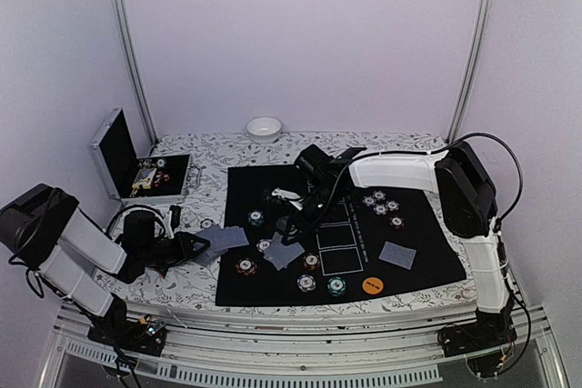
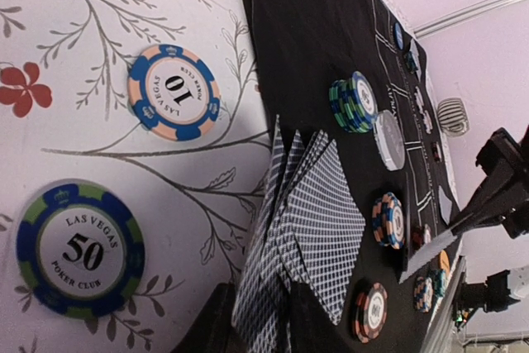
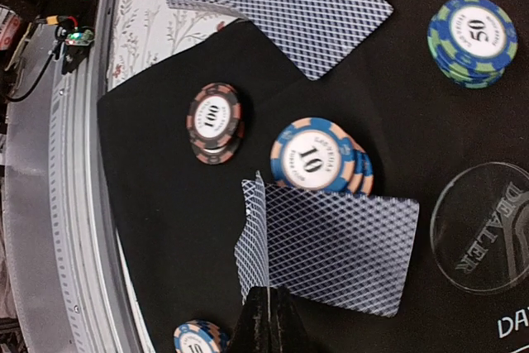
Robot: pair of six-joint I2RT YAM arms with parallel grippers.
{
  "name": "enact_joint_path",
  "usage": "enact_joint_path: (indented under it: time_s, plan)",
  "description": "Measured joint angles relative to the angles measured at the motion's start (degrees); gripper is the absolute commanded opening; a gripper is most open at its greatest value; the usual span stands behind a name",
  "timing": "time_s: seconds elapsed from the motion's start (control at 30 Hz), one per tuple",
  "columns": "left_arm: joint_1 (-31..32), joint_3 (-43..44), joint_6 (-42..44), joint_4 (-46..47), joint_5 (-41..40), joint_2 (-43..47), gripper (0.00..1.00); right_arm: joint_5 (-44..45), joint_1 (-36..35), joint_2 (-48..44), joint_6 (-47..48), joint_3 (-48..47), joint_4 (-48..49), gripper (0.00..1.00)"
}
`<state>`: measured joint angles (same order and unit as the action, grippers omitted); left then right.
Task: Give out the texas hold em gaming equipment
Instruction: Distribute the poker card in the dealer area.
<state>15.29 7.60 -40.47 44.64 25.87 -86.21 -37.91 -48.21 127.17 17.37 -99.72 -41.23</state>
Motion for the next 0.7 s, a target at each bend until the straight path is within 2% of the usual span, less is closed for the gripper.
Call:
enact_joint_path:
  time_s: [0.13,0.37,0.4,0.6,0.7]
  plan:
    - [0.0,0.02,0.04,-0.13,0.02,0.0,0.25,2.25,0.66,1.95,1.4,-2.54,-1.86,0.03]
    - [0.0,0.2,0.15,-0.44,0.07,0.0,0.25,6.36,0.59,4.72,3.19,-7.76,-4.33,0.15]
    - [0.0,0.2,0.15,-0.44,0.04,0.0,0.25,6.95,0.59,4.98,3.32,-8.31,-4.46,0.18]
    - [0.0,0.22,0.15,-0.5,0.09,0.0,0.25,11.3,0.59,5.14,3.28,-8.74,-4.11,0.48]
    - [0.0,0.35,0.17,-0.61,0.17,0.0,0.25,14.51,0.59,5.11,2.84,-8.76,-3.1,0.58]
